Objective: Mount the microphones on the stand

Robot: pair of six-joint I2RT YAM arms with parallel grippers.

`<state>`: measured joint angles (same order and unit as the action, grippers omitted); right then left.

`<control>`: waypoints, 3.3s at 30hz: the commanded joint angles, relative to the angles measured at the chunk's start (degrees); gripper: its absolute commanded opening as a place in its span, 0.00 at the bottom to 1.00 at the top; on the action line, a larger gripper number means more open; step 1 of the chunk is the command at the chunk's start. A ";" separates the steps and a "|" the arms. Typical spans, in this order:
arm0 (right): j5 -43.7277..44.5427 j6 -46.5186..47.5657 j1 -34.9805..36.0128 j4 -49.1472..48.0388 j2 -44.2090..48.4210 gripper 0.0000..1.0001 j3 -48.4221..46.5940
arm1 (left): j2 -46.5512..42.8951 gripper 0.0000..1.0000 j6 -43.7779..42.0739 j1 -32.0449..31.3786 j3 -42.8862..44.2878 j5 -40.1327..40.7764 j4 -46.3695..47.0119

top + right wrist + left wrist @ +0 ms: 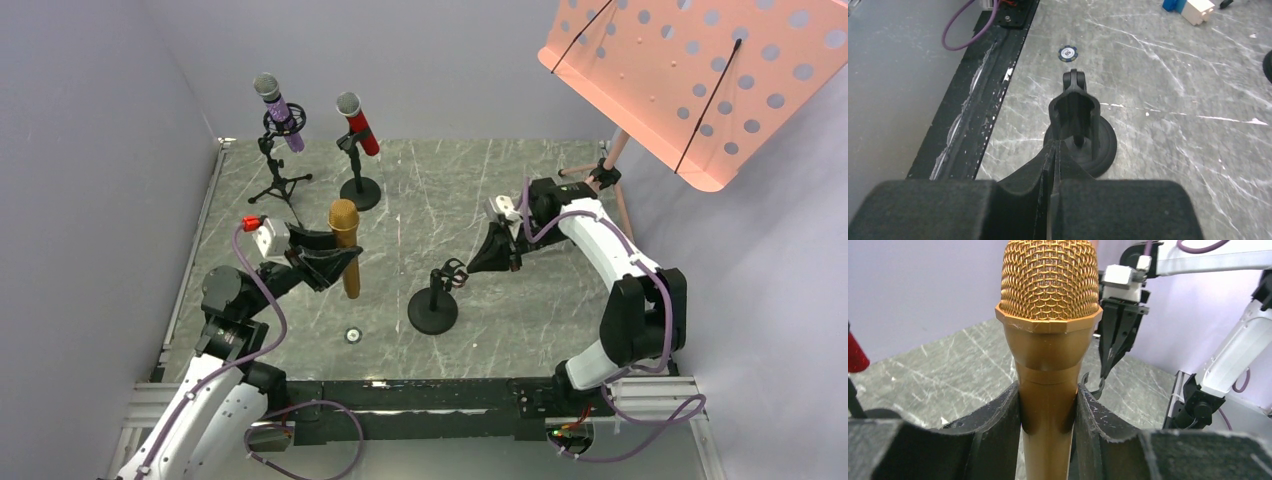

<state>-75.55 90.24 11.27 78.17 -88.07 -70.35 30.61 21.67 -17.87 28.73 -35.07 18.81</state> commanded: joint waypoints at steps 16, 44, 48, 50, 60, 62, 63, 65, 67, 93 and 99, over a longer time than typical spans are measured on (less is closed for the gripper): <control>5.05 -21.30 6.70 -22.23 2.57 0.06 2.71 | 9.59 0.00 0.82 -10.12 2.55 2.48 21.71; 5.59 -19.30 6.93 -20.45 3.51 0.40 3.98 | 47.53 0.00 6.00 -28.83 12.92 17.97 59.47; 5.50 -19.01 6.92 -20.26 3.41 0.40 3.97 | 48.65 0.00 5.29 -29.68 12.14 20.41 60.36; 5.38 -18.82 6.88 -20.04 3.43 0.40 3.91 | 48.75 0.00 5.06 -29.92 10.95 22.06 61.34; 5.33 -18.78 6.92 -19.90 3.17 0.40 3.99 | 51.31 0.00 5.94 -31.87 3.88 29.68 70.75; 5.35 -18.76 6.92 -19.90 3.19 0.40 3.99 | 52.15 0.00 6.42 -32.03 3.42 30.30 72.23; 5.39 -18.78 6.93 -19.98 3.18 0.40 3.99 | 52.64 0.00 6.71 -32.13 3.17 30.63 73.01; 5.41 -18.87 6.90 -19.99 3.14 0.40 3.99 | 53.27 0.00 6.78 -32.43 2.66 31.46 74.41; 5.41 -18.84 6.93 -19.99 3.13 0.41 4.09 | 53.50 0.00 6.28 -32.94 1.83 32.31 75.24; 6.84 -19.10 6.62 -20.39 2.92 0.43 4.58 | 55.66 0.00 3.26 -34.96 -4.21 31.46 76.47; 8.12 -18.23 6.57 -20.07 2.36 0.43 5.04 | 56.41 0.00 2.87 -35.04 -5.49 30.70 76.51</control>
<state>-65.80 70.35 17.28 59.13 -85.43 -65.65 83.55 25.98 -51.96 26.30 -1.23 89.21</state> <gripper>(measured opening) 0.410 0.416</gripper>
